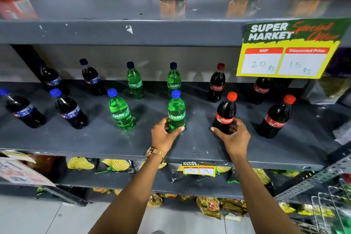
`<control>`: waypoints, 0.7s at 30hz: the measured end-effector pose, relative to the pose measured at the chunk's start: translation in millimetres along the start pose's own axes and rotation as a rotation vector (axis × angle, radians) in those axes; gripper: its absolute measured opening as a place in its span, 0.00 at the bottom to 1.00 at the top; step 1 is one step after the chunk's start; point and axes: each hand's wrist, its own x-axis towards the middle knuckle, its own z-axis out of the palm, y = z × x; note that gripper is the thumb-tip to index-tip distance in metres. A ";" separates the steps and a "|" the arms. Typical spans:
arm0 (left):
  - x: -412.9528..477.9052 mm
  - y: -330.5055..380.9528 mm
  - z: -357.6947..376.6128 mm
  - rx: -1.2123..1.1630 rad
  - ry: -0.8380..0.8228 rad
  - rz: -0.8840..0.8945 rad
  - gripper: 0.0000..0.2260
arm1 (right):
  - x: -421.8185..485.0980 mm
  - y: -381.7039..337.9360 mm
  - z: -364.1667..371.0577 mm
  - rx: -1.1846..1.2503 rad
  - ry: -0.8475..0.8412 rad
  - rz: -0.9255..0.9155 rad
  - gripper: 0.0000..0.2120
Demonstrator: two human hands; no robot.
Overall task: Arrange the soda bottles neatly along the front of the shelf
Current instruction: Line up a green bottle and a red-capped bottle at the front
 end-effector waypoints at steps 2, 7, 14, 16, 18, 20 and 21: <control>0.0 -0.4 -2.9 -0.005 -0.037 0.001 0.19 | -0.4 -0.9 -1.3 0.003 -0.014 0.001 0.26; -1.9 -0.7 -4.9 -0.005 -0.030 0.010 0.19 | -1.3 -2.3 -2.9 0.001 -0.033 0.005 0.29; -0.5 -2.2 -1.8 0.023 0.035 0.026 0.17 | -1.0 -1.2 -0.6 0.016 -0.087 -0.005 0.31; -0.1 -3.5 -1.6 0.011 0.028 0.025 0.17 | -1.9 -2.4 -0.9 0.011 -0.082 -0.010 0.31; -0.4 -4.3 -2.2 -0.002 0.023 0.023 0.17 | -2.6 -4.0 -1.2 0.013 -0.079 -0.009 0.31; -0.4 -4.6 -2.3 -0.007 0.023 0.028 0.17 | -3.0 -5.2 -0.9 0.009 -0.083 -0.004 0.31; -0.4 -3.4 -2.6 -0.009 0.018 0.031 0.17 | -3.4 -6.4 -1.3 0.001 -0.086 -0.005 0.31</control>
